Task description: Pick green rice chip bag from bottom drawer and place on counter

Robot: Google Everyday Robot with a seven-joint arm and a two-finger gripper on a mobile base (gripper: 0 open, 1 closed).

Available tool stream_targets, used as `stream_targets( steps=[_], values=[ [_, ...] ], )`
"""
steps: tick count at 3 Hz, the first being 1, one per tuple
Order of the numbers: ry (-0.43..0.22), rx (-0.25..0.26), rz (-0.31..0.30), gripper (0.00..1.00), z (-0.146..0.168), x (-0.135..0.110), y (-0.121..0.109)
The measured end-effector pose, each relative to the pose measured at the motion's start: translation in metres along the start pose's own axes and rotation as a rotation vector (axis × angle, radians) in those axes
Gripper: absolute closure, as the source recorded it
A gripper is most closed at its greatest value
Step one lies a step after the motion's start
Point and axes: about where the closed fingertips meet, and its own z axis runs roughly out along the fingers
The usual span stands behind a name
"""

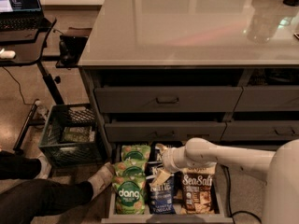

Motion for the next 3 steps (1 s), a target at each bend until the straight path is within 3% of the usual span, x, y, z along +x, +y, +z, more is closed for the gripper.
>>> stream_targets(
  steps=[1,2,3],
  values=[
    [-0.026,-0.047,0.037,0.0,0.033,0.015,0.004],
    [-0.073,-0.131,0.063,0.0,0.076,0.027,0.011],
    [-0.078,-0.133,0.07,0.0,0.079,0.029,0.01]
  ],
)
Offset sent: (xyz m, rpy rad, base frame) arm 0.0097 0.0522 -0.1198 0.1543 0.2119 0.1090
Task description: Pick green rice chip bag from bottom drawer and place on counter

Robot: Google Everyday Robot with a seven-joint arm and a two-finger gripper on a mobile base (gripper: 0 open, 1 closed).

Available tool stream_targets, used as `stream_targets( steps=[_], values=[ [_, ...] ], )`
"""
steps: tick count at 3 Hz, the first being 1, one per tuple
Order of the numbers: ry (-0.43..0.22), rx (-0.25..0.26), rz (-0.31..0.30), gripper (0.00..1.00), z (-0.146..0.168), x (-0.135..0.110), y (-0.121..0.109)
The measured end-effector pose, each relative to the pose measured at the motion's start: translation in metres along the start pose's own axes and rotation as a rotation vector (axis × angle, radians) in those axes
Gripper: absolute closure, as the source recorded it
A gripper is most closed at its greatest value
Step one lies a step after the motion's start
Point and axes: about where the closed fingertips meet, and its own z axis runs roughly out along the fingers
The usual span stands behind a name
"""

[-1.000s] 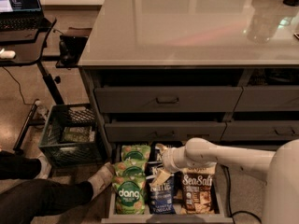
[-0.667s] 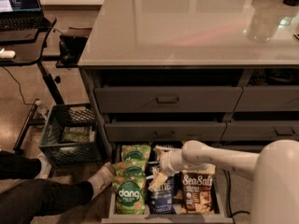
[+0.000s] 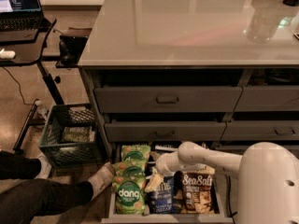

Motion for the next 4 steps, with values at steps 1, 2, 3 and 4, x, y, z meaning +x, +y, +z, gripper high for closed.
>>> stream_targets(
  steps=[1,2,3,4],
  values=[
    [-0.009,-0.046,0.011,0.0,0.021,0.004,0.006],
    [-0.011,-0.105,0.041,0.16,0.049,0.014,0.015],
    [-0.003,-0.143,0.054,0.08,0.065,0.016,0.025],
    [0.009,-0.171,0.062,0.1,0.075,0.017,0.031]
  ],
)
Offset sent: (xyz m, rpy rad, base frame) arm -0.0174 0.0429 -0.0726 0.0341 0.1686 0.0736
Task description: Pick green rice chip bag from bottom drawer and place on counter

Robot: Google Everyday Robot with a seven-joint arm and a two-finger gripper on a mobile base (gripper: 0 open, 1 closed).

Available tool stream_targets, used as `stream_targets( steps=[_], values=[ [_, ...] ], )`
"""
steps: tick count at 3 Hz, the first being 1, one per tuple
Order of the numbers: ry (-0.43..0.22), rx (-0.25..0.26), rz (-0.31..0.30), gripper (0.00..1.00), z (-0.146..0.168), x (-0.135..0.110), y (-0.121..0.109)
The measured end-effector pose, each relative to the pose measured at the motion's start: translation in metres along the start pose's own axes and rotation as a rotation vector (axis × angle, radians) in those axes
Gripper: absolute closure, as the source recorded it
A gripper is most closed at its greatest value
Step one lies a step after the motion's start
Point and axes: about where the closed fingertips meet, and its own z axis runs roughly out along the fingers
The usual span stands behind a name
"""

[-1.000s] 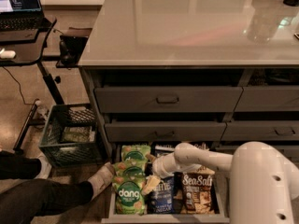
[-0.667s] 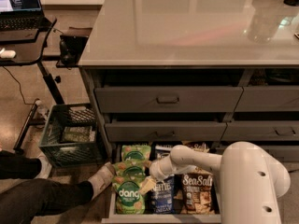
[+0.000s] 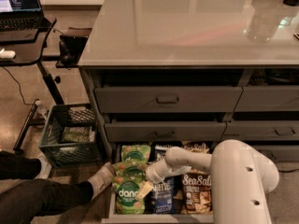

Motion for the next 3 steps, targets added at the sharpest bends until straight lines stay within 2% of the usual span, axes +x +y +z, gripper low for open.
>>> stream_targets(
  steps=[1,3],
  values=[
    [0.02,-0.037,0.007,0.16,0.011,0.002,0.006],
    [0.053,-0.062,0.024,0.22,0.017,0.005,0.02]
  ],
)
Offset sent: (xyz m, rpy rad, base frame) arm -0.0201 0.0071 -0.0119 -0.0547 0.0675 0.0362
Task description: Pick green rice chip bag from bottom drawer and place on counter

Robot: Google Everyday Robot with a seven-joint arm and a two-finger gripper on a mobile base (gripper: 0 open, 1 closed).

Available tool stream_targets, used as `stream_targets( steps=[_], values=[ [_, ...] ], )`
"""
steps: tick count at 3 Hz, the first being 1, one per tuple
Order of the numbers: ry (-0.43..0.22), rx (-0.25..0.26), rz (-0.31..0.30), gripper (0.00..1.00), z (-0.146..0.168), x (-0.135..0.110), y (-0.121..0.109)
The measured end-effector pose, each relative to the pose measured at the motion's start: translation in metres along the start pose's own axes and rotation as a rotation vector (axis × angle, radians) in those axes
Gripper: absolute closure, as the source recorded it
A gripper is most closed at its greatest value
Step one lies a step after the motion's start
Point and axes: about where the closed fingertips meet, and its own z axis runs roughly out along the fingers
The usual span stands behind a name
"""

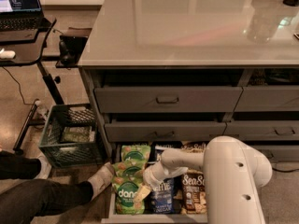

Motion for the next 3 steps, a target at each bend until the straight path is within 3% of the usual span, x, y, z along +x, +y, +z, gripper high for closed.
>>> stream_targets(
  steps=[1,3],
  values=[
    [0.007,-0.003,0.013,0.39,0.001,0.004,0.009],
    [-0.019,0.0,0.038,0.84,0.007,0.01,0.027]
  ],
)
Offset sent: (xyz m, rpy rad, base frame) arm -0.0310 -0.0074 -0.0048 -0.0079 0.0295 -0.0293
